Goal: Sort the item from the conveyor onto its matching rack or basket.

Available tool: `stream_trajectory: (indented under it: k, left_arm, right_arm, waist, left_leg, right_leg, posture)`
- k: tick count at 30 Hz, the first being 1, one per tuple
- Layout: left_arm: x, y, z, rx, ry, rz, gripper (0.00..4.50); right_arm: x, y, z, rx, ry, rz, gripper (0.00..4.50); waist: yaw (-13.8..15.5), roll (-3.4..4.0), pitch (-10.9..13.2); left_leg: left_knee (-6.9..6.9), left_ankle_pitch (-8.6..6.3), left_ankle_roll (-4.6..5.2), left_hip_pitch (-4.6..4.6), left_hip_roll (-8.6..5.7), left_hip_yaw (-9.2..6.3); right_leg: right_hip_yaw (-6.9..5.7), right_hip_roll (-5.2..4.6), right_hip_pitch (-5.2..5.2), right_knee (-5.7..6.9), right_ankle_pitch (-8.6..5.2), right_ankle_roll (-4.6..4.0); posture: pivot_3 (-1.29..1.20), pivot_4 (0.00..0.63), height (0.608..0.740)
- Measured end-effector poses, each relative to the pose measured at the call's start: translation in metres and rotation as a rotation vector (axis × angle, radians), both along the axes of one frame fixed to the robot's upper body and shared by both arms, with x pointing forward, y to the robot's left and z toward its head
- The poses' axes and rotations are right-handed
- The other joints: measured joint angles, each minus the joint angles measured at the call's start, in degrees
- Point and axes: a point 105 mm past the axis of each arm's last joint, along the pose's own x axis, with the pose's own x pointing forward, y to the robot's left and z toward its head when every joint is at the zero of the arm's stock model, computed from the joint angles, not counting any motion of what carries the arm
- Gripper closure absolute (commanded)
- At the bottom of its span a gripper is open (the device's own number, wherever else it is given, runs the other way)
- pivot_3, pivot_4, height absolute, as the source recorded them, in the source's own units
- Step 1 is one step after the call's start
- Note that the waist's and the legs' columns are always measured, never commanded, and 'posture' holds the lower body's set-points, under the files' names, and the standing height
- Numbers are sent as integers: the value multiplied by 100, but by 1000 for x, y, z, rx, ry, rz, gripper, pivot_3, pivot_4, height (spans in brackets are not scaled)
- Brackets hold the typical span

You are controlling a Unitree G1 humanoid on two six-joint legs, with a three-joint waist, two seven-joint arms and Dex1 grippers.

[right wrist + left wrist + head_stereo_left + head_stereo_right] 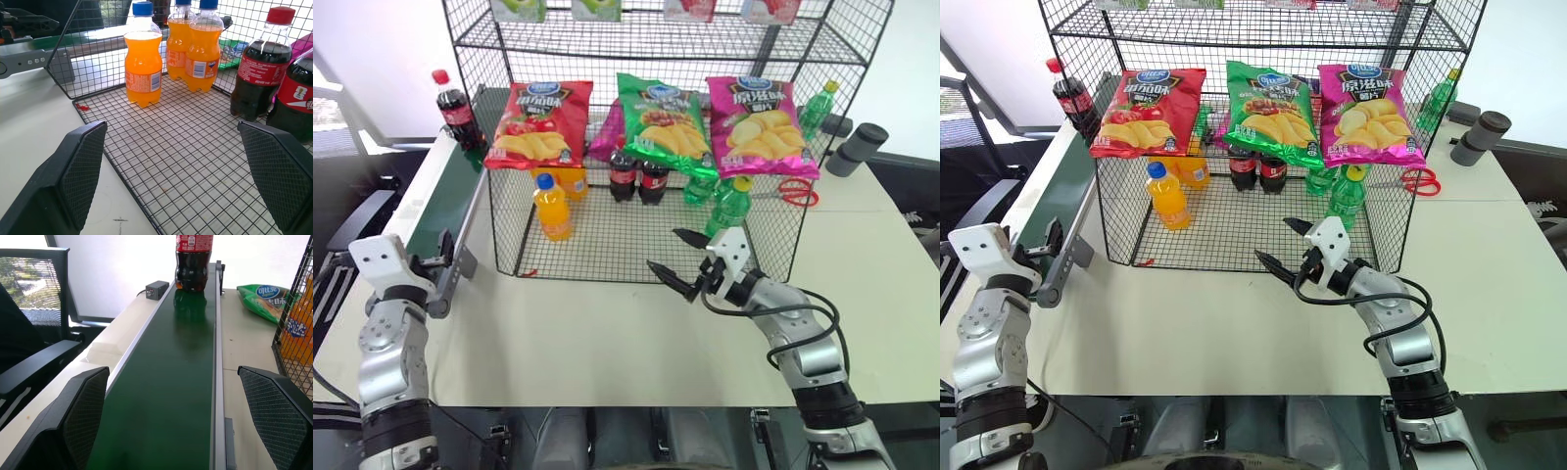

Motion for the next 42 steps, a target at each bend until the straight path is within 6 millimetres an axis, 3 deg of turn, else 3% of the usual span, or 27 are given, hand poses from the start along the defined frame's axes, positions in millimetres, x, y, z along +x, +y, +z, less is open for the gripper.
stream_trajectory:
  k: [20,42]
  left_arm:
    - [-6,2,0,33,47,-148,0]
    - [-10,15,-3,22,44,-59,0]
  right_arm:
    - [-3,6,-4,-14,7,27,52]
    - [-1,9,-3,-17,-12,24,52]
  waist:
    - [-4,0,0]
    - [-10,0,0]
  left_leg:
    - [0,0,0,-1,0,0]
    - [-1,0,-1,-1,0,-1]
  right_leg:
    - [-1,-6,-2,-1,0,-1]
    - [-1,-8,-3,-1,0,-1]
  posture:
    - [0,150,740]
    - [0,150,740]
